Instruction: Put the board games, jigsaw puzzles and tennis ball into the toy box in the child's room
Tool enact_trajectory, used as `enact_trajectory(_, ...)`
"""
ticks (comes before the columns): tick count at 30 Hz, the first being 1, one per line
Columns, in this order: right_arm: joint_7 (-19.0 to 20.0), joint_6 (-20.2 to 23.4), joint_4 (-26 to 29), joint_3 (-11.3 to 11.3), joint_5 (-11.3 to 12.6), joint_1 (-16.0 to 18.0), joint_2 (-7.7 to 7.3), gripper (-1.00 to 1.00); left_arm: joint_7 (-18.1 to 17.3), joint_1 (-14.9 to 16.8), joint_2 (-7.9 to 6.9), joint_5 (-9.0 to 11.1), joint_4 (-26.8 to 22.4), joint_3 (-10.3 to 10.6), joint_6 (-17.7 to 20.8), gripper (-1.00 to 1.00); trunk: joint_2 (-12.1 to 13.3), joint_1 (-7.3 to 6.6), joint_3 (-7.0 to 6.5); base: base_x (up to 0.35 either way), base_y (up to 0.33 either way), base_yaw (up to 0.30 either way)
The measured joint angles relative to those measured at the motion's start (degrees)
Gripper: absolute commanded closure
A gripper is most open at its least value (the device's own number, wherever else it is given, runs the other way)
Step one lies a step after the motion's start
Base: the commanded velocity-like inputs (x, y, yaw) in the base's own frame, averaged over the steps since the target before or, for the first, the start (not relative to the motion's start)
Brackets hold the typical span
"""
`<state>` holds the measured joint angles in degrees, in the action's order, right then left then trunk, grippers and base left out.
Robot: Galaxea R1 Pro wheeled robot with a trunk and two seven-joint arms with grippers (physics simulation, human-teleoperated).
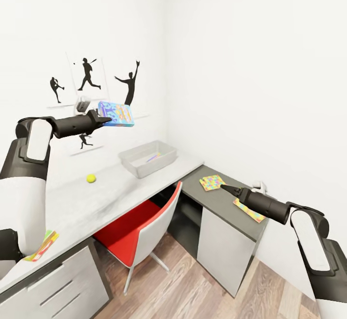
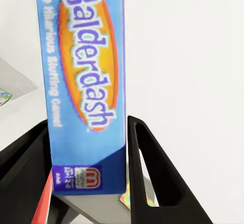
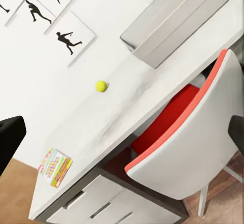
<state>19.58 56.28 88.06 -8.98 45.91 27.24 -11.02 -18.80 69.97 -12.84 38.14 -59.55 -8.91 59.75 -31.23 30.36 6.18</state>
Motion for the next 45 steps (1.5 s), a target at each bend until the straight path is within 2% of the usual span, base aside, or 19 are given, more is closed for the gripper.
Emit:
enact_trajectory(9,0.0,-0.1,0.0,-0.1,0.0,0.0,-0.02,-1.00,-0.1,-0.1,0.30,0.3,-0.2,0.2,0.0,1.00,0.0,0.01,-0.01,0.022,-0.020,0.001)
enact_trajectory(12,0.0,-0.1,0.0,0.0,0.0,0.1,0.01,-1.00,-1.3,-1.5,0.33,0.7,-0.7,1.5,0.0,1.00,0.0,0.02,0.00,0.001,-0.001,0.000)
enact_trajectory(13,0.0,-0.1,0.0,0.0,0.0,0.1,0.02,-1.00,-2.9,-2.4,0.27,1.1,-1.4,2.8,0.0,1.00,0.0,0.01,0.00,0.000,0.000,0.000)
enact_trajectory(16,0.0,-0.1,0.0,0.0,-0.1,0.1,-0.01,-1.00,-11.6,-5.9,-0.16,1.6,-5.5,7.4,0.0,1.00,0.0,0.01,0.00,0.000,0.000,0.000)
enact_trajectory(19,0.0,-0.1,0.0,0.0,-0.1,0.1,-0.01,-1.00,-17.1,-8.2,-0.82,1.2,-8.1,8.6,0.1,1.00,0.0,0.01,0.00,0.000,0.000,0.000)
enact_trajectory(20,0.0,-0.1,0.0,0.0,-0.1,0.1,0.00,-1.00,-19.0,-9.1,-1.45,0.8,-9.0,8.8,0.1,1.00,0.0,0.01,0.00,0.000,0.000,0.000)
enact_trajectory(23,0.0,0.0,0.0,0.0,-0.1,0.1,0.02,-1.00,-21.5,-10.6,-3.47,0.7,-10.1,9.2,0.0,1.00,0.0,0.01,0.00,0.000,-0.056,0.067)
enact_trajectory(25,0.0,0.0,0.0,0.0,-0.1,0.1,0.07,-1.00,-22.3,-11.2,-4.43,0.8,-10.3,9.2,0.1,1.00,0.0,0.01,-0.01,0.000,-0.187,0.200)
enact_trajectory(28,0.0,0.0,0.1,0.1,-0.1,0.1,0.12,-1.00,-22.6,-11.5,-4.94,1.0,-10.4,9.2,0.1,1.00,0.0,0.01,-0.01,0.022,-0.253,0.256)
enact_trajectory(34,0.0,-0.1,0.1,1.6,-0.2,0.1,0.06,-1.00,-22.8,-11.6,-5.09,1.1,-10.4,9.2,0.1,1.00,0.0,0.00,-0.01,0.151,-0.257,0.286)
enact_trajectory(45,-0.1,-0.1,0.1,1.9,-0.3,0.1,0.04,-1.00,-22.8,-11.6,-5.02,0.9,-10.4,9.2,0.1,1.00,0.0,0.00,0.00,0.189,-0.172,0.291)
